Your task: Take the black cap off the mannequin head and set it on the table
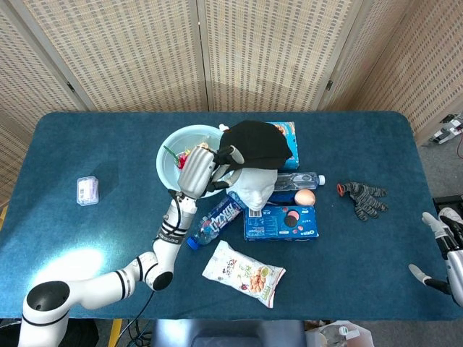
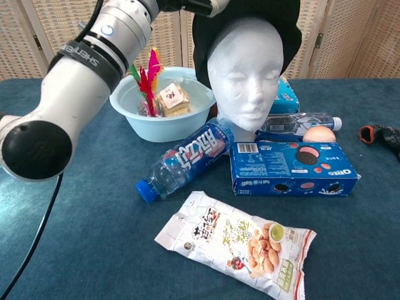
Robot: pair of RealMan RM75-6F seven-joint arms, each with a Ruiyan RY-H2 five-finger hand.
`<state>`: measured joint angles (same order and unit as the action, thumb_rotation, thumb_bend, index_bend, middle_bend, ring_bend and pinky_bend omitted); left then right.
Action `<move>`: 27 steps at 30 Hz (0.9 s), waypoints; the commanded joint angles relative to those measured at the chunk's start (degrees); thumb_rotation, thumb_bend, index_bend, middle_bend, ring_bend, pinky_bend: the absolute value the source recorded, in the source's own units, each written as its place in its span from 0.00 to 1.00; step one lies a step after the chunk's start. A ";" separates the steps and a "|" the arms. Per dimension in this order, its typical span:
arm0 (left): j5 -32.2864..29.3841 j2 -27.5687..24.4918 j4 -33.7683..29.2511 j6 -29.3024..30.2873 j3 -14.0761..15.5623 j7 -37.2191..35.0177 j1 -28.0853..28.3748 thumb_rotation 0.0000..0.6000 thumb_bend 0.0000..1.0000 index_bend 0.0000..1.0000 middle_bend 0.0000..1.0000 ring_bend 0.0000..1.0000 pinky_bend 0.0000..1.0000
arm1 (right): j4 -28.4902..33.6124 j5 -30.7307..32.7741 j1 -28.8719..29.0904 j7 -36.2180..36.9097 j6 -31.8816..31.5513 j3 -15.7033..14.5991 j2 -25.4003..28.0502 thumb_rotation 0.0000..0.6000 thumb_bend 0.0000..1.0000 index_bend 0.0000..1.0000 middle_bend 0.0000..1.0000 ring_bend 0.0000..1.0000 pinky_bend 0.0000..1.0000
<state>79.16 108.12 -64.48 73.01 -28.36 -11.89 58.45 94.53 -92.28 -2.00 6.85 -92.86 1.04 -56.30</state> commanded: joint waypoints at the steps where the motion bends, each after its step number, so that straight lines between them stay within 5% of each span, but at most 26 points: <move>1: -1.98 -0.45 0.93 -0.41 -2.07 -0.25 0.97 1.00 0.57 0.65 1.00 1.00 1.00 | -0.07 0.07 -0.06 0.04 0.01 -0.03 -0.04 1.00 0.13 0.08 0.21 0.10 0.16; 11: -3.83 -4.41 3.60 1.70 -3.98 -2.32 -0.36 1.00 0.57 0.65 1.00 1.00 1.00 | -0.16 -0.26 -0.38 0.13 -0.50 -0.12 0.10 1.00 0.13 0.08 0.21 0.11 0.16; 27: -3.80 -14.70 3.38 8.11 -1.94 -9.02 -9.95 1.00 0.57 0.65 1.00 1.00 1.00 | 1.23 -1.50 0.58 -1.20 0.39 -0.10 0.22 1.00 0.13 0.09 0.21 0.11 0.16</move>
<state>75.24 94.13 -60.87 80.58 -30.73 -20.38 49.21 95.75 -93.79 -1.42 5.64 -92.46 0.93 -56.07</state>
